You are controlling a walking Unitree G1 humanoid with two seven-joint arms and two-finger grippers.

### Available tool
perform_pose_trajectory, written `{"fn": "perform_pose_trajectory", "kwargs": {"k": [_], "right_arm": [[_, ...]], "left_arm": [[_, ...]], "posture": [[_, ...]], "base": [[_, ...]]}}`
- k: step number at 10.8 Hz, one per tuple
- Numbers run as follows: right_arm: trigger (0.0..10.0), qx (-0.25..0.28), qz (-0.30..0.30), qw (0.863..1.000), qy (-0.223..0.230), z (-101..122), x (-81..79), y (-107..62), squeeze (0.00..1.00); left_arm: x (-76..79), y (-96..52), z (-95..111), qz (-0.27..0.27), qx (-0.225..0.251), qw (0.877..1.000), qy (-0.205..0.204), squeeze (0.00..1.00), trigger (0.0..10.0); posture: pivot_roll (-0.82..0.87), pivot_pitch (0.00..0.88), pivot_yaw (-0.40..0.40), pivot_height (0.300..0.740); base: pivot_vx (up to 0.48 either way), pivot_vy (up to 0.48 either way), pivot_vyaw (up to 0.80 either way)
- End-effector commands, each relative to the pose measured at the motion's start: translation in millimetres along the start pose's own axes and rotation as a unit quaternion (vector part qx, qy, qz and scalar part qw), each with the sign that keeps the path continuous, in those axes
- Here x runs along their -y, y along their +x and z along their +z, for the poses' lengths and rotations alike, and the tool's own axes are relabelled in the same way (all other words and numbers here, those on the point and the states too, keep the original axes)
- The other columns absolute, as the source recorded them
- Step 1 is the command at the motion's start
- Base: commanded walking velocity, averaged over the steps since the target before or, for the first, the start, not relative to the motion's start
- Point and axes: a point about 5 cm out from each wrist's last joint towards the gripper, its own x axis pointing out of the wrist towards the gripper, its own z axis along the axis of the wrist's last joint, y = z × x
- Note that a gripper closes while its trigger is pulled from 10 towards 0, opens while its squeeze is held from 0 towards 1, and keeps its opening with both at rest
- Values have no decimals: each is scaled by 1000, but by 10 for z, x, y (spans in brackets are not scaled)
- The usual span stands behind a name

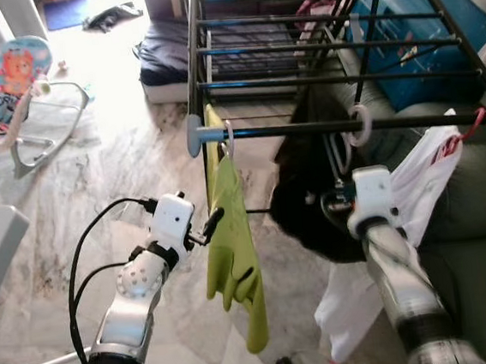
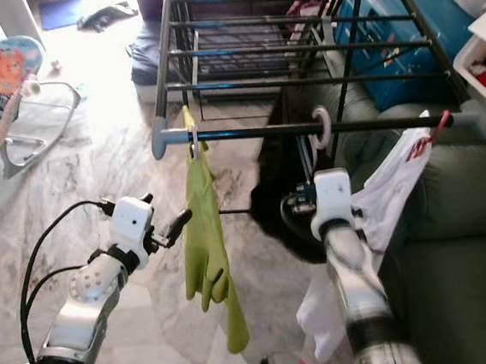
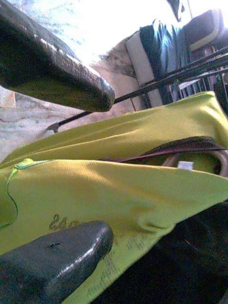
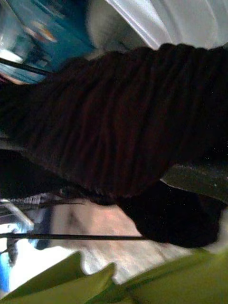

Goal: Hang hanger

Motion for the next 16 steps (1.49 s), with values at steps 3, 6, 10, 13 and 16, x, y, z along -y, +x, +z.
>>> {"fn": "perform_pose_trajectory", "kwargs": {"k": [3,6,10,13,16], "right_arm": [[10000,10,-1,1000,11,31,-7,-380,0],[10000,-47,-18,998,37,-90,54,-536,0],[10000,-61,-1,997,50,-64,-7,-514,0],[10000,-62,-3,997,49,-43,-8,-479,0],[10000,-60,-5,997,48,-29,-4,-436,0]], "left_arm": [[7,-12,21,-7,5,1000,3,0,10000],[22,0,28,-12,2,1000,5,0,10000],[-5,-30,15,-8,-2,1000,6,0,10000],[-12,-20,16,-9,-2,1000,7,0,10000],[-14,-4,27,-8,-1,1000,8,0,10000]], "posture": [[-78,68,-58,740],[-70,81,-46,740],[-64,92,-48,740],[-64,88,-47,740],[-64,79,-47,740]], "base": [[0,0,0],[-266,0,0],[-294,0,0],[-300,0,0],[-299,0,0]]}}
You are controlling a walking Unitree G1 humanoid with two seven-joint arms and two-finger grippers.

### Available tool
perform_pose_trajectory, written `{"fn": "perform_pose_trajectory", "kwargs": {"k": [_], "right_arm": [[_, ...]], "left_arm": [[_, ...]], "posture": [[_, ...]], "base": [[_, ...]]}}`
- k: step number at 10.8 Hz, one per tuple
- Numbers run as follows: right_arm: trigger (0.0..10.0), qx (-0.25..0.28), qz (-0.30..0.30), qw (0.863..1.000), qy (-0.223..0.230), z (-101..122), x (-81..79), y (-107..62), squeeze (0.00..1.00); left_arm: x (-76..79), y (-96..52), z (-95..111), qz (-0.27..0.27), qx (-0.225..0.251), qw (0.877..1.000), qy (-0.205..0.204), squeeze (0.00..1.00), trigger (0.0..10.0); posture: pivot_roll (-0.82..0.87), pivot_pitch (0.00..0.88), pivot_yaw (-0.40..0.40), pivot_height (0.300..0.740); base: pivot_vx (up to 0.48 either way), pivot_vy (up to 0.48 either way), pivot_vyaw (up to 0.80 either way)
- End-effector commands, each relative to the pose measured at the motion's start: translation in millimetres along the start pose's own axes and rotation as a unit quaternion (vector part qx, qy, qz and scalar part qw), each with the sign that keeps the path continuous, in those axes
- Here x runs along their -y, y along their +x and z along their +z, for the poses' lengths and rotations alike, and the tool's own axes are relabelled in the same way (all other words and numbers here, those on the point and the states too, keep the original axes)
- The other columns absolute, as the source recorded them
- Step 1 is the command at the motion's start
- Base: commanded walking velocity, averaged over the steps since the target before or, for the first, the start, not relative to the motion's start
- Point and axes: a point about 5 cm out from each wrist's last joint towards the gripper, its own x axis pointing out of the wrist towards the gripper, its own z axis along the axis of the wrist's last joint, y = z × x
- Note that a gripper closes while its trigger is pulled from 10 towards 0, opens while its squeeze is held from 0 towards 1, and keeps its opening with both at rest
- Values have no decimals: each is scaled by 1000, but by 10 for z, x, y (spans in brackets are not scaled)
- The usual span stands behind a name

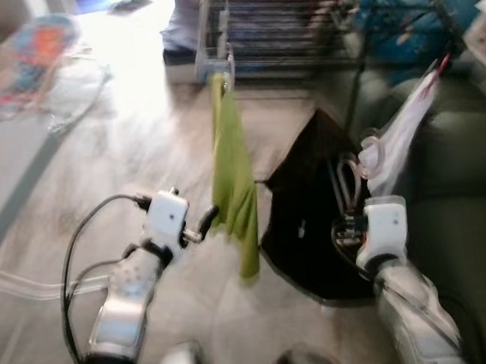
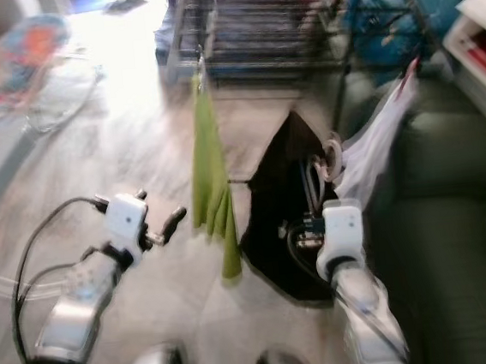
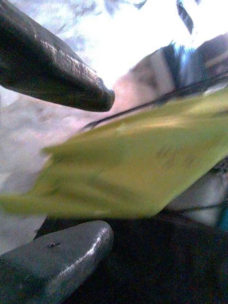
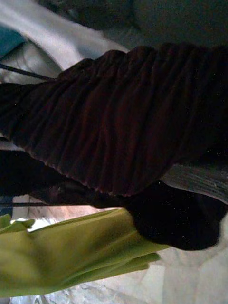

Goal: Hang hanger

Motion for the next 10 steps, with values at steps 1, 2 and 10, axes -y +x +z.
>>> {"fn": "perform_pose_trajectory", "kwargs": {"k": [1,2,10], "right_arm": [[10000,18,-6,1000,4,75,21,7,0],[10000,21,-6,1000,3,90,11,19,0],[10000,38,41,998,-24,162,-146,103,0]], "left_arm": [[-25,14,37,2,4,1000,8,0,10000],[-26,17,37,2,4,1000,8,0,10000],[-31,34,52,7,12,1000,3,0,10000]], "posture": [[-63,77,-48,740],[-64,73,-48,740],[-56,62,-59,740]], "base": [[-296,0,0],[-300,0,0],[-297,0,0]]}}
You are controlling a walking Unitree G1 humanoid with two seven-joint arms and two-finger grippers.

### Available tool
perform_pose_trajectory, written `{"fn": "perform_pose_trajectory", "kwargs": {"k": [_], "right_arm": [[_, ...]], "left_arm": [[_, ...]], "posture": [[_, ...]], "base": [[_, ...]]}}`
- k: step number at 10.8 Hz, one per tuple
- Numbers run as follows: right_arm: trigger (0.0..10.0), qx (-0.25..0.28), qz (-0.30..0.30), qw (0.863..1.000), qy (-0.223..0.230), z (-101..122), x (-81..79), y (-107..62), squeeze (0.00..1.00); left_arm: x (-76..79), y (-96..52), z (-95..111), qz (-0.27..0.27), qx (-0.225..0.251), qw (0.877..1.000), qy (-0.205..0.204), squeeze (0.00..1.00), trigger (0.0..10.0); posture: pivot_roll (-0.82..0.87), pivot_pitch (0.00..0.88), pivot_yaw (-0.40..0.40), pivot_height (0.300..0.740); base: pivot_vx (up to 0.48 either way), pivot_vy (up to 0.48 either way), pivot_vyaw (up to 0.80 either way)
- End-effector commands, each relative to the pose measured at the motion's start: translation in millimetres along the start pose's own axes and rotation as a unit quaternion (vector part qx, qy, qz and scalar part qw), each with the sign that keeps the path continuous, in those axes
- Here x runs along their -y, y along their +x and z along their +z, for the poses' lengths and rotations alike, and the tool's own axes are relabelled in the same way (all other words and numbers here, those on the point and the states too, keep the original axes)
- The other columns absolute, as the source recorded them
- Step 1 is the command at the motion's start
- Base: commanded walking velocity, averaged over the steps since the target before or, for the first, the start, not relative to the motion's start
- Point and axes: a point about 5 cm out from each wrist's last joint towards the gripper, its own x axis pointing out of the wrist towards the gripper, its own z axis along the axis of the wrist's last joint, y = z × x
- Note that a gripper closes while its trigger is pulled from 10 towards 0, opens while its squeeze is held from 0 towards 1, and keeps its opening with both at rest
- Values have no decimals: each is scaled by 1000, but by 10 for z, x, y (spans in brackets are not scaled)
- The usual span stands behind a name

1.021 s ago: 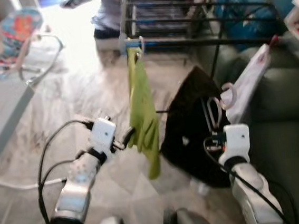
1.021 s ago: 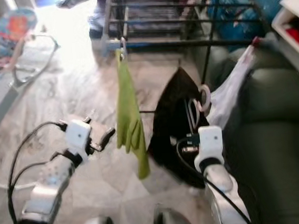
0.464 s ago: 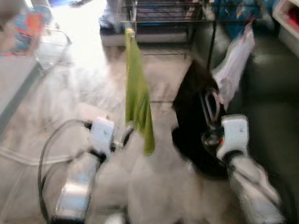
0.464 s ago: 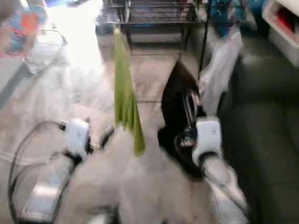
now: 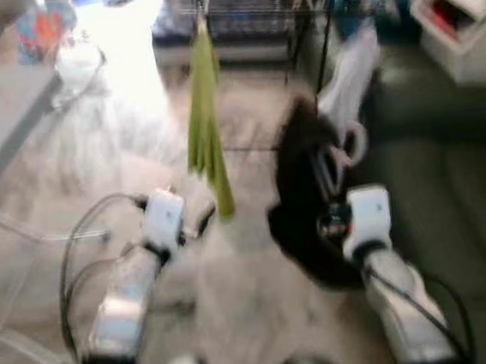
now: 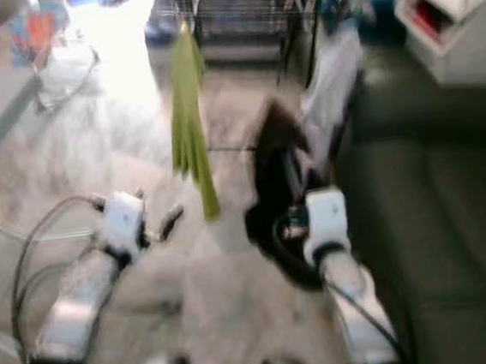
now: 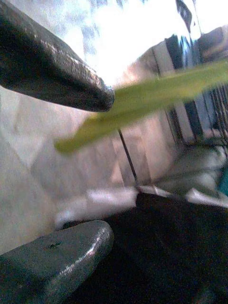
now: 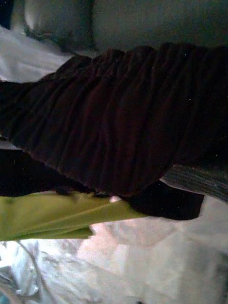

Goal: Hang hanger

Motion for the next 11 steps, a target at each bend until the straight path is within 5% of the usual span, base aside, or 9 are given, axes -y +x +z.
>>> {"fn": "perform_pose_trajectory", "kwargs": {"k": [1,4,7,11], "right_arm": [[10000,24,0,1000,2,88,15,10,0],[10000,57,-7,998,-17,196,55,52,0],[10000,72,44,996,-24,256,-131,105,0],[10000,81,54,995,-23,277,-133,144,0]], "left_arm": [[-10,1,25,0,3,1000,7,0,10000],[-105,-27,24,13,-2,1000,16,0,10000],[-104,-31,2,24,-8,999,22,0,10000],[-144,-60,-72,53,-29,997,45,0,10000]], "posture": [[-55,63,-58,740],[-55,82,-38,740],[-48,82,-48,740],[-44,80,-50,740]], "base": [[0,0,425],[0,0,800],[0,0,800],[0,0,800]]}}
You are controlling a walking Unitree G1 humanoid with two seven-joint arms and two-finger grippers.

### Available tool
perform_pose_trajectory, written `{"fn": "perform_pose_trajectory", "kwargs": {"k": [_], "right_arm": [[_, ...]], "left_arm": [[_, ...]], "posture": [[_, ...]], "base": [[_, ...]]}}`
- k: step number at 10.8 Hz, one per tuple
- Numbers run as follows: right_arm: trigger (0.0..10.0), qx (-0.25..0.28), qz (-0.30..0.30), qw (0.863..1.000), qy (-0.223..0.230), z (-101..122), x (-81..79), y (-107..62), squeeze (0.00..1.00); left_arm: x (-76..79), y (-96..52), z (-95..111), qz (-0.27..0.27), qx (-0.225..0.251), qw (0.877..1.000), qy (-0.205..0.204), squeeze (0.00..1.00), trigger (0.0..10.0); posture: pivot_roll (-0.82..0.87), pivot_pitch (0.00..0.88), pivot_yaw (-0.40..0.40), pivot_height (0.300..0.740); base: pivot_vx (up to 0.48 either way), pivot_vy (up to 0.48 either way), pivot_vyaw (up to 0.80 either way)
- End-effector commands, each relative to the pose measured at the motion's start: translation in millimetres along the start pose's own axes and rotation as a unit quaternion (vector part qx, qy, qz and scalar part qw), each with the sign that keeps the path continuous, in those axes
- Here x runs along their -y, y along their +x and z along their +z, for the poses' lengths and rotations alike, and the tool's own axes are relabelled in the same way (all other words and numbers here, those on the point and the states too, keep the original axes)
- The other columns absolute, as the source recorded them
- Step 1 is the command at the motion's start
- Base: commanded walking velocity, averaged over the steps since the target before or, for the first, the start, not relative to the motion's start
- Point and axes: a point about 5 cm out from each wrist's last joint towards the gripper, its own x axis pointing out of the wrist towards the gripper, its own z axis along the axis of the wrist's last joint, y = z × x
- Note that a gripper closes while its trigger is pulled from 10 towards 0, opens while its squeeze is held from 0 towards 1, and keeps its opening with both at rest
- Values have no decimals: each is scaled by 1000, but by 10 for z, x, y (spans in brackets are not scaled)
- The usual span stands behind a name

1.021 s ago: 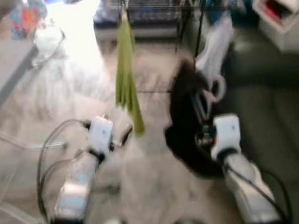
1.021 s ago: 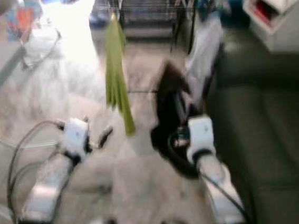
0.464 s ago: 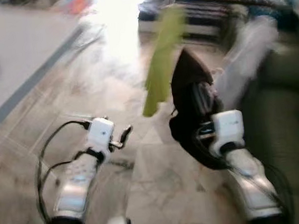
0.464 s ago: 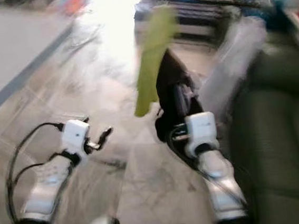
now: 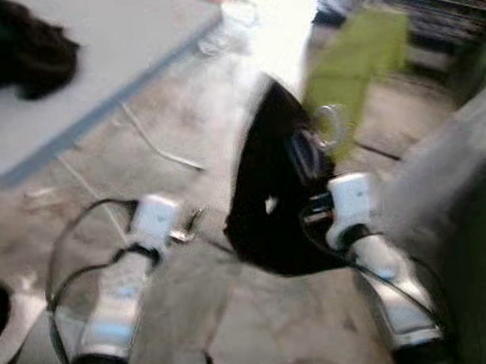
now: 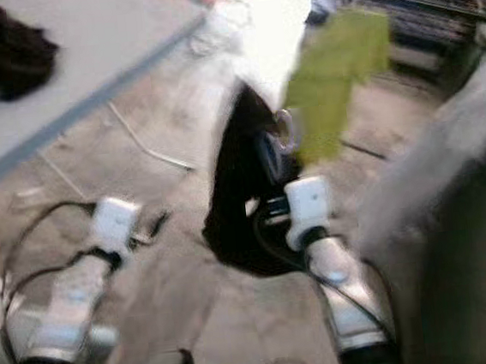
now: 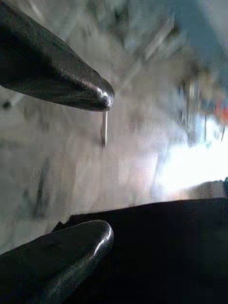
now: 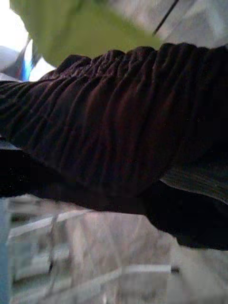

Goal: Hang hanger

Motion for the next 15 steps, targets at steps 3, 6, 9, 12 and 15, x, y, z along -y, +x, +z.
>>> {"fn": "perform_pose_trajectory", "kwargs": {"k": [3,6,9,12,15], "right_arm": [[10000,22,10,1000,-2,70,27,30,0],[10000,31,18,999,3,83,46,28,0],[10000,41,28,999,-2,103,32,26,0],[10000,46,46,998,-5,114,6,11,0],[10000,56,69,996,-3,139,-61,1,0]], "left_arm": [[82,19,16,-3,3,1000,-1,0,10000],[45,20,27,4,9,1000,-19,0,10000],[36,12,67,0,27,999,-40,0,10000],[55,12,76,-7,32,998,-47,0,10000],[65,18,80,-13,34,998,-47,0,10000]], "posture": [[-44,80,-50,740],[-41,71,-54,740],[-40,65,-57,740],[-46,71,-57,740],[-48,71,-54,740]], "base": [[0,0,800],[0,0,533],[0,0,0],[290,0,0],[320,0,0]]}}
